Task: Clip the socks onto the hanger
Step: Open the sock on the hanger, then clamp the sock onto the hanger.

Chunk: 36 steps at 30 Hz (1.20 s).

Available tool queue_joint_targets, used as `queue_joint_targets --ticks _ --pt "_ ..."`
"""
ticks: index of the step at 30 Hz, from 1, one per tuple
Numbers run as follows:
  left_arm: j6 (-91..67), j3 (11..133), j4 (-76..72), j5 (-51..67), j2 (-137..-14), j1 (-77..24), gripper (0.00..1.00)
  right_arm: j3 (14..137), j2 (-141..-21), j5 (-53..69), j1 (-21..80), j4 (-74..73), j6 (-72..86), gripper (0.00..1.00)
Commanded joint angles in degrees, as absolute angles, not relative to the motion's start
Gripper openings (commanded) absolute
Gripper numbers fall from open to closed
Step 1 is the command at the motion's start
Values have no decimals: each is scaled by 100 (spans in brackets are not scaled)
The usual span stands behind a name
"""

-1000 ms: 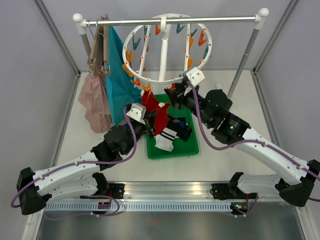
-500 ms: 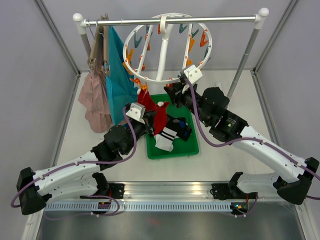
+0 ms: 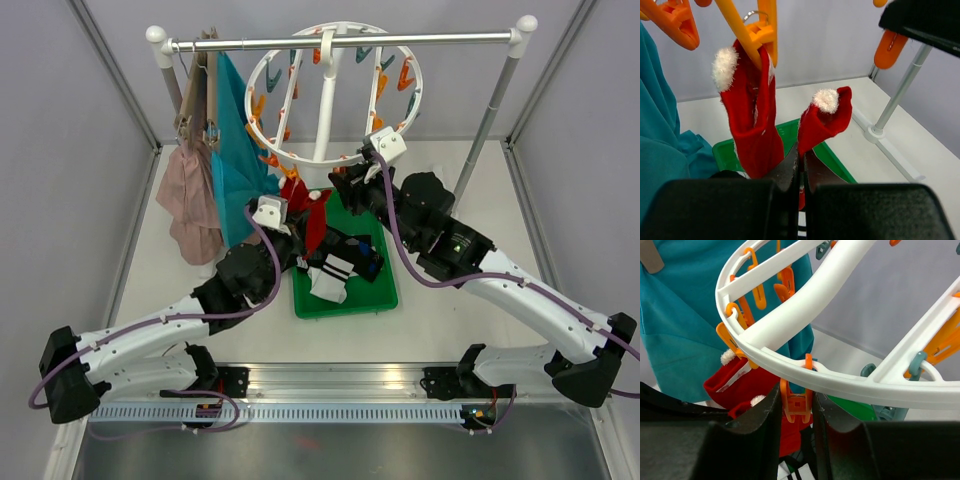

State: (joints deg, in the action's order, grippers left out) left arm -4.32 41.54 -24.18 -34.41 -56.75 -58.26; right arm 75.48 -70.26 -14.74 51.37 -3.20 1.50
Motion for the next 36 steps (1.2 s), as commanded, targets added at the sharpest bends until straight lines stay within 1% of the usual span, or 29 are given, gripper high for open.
queue_joint_targets --ticks 1,12,36 --pt "-808 4500 -2847 -3709 -5757 -5783 2 7787 -7075 -1608 5159 -343 343 0" --pt "-1002 4728 -3050 -3551 -6152 -5783 2 7936 -7181 -1740 5159 -457 527 0" --pt "-1125 4746 -3138 -3349 -6047 -5783 2 8095 -7383 -1881 5168 -615 633 0"
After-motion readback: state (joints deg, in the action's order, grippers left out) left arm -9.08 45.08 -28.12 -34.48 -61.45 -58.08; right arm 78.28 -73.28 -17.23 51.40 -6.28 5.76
